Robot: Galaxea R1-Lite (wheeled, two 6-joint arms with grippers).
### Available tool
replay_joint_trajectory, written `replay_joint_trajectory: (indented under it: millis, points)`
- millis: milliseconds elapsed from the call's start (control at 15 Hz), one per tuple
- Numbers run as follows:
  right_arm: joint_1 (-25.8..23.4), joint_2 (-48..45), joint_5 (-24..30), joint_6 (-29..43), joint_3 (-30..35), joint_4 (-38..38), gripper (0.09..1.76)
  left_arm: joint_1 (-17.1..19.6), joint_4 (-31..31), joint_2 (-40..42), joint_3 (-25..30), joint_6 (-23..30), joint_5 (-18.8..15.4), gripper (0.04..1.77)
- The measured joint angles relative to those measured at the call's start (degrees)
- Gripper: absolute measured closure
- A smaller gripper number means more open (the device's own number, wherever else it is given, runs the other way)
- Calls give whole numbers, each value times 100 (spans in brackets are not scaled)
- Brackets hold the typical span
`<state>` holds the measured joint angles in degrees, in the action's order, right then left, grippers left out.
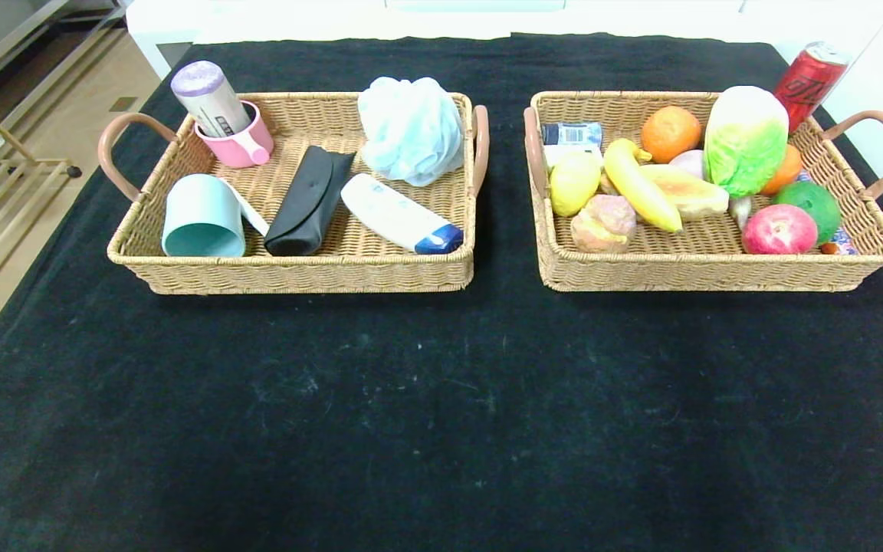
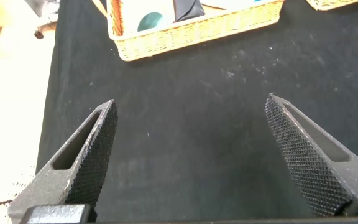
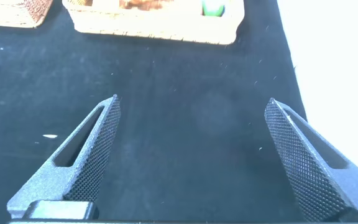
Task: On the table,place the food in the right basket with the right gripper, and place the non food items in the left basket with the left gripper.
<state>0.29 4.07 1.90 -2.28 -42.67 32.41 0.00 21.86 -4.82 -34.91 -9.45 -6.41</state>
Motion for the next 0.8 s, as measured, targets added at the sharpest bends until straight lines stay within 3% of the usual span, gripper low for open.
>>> replay_joint_trajectory:
  millis: [267, 533, 667, 800]
  points:
    - [-29, -352, -580, -102, 887, -1704, 15, 0, -858, 407, 642, 13, -22, 9]
    - [-32, -410, -542, -323, 2712, -3335, 15, 0, -1910, 482, 1836, -195, -37, 9]
    - [-29, -414, -300, -405, 3672, -3878, 15, 0, -2364, 491, 2591, -232, -41, 9]
    - [-29, -414, -201, -405, 4111, -3858, 15, 0, -2606, 495, 3145, -245, -39, 9]
